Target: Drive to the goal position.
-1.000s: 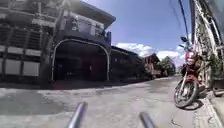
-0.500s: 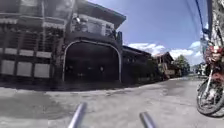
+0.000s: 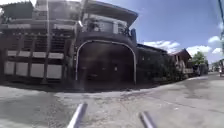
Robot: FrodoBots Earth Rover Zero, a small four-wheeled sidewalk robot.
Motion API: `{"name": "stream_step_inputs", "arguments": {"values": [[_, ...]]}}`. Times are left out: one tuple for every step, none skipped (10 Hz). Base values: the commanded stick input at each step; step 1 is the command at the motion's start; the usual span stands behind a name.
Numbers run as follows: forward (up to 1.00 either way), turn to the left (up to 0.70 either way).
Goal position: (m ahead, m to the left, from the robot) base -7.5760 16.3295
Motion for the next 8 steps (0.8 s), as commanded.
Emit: {"name": "stream_step_inputs", "arguments": {"values": [[0.00,0.00],[0.00,0.00],[0.00,0.00],[0.00,0.00],[0.00,0.00],[0.00,0.00],[0.00,0.00],[0.00,0.00]]}}
